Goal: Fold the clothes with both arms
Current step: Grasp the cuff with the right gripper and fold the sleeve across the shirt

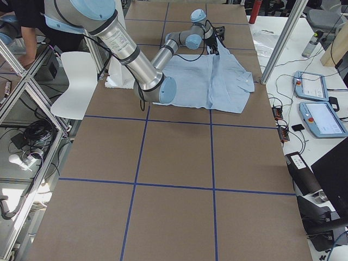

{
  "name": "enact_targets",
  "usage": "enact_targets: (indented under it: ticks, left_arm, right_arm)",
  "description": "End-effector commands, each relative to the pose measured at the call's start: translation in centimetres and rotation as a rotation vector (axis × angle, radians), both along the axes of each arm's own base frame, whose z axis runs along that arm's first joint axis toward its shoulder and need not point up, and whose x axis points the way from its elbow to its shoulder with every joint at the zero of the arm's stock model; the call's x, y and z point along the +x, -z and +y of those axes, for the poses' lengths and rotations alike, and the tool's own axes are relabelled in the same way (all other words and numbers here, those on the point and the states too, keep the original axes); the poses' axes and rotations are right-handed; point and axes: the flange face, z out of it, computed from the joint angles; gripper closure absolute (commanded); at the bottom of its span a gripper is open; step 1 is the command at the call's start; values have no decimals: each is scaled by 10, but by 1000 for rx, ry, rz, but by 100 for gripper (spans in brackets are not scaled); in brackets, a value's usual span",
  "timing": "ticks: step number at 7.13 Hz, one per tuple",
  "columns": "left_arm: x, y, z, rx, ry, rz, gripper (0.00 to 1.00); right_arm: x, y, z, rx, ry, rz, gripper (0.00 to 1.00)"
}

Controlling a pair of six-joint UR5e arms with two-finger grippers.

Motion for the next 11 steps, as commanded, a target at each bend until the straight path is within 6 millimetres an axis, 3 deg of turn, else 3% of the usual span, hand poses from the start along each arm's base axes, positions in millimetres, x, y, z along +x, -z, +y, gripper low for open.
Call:
enact_targets:
  ticks: [1,2,3,4,7,8,9,10,11]
  left_arm:
    - [0,-1,0,-1,0,0,0]
    - [1,-2,0,-3,-1,1,0]
    - [0,-2,0,-2,0,0,0]
    - [1,-3,0,-5,-2,1,0]
    - [1,-15,-1,-25,-1,6,0]
    - [2,-31,0,-13,-10,18,0]
    - [5,-50,5,54,-21,20,0]
    - [28,-72,1,17,-88,57,0]
    - [52,-78,-5,-42,-100,87,0]
  right_arm:
    - [-45,24,-10,-4,-11,42,91]
    - [-60,19,-15,-38,-23,63,1]
    - [-80,33,-29,-65,-38,88,1]
    - [-86,44,-35,-71,-39,96,1]
    - [-83,52,-36,-85,-29,82,0]
    - [-66,40,-51,-107,-3,79,0]
    - [-31,20,-61,-107,62,59,0]
    - [10,-12,-66,-65,93,80,0]
    - [66,-62,-72,-14,160,113,0]
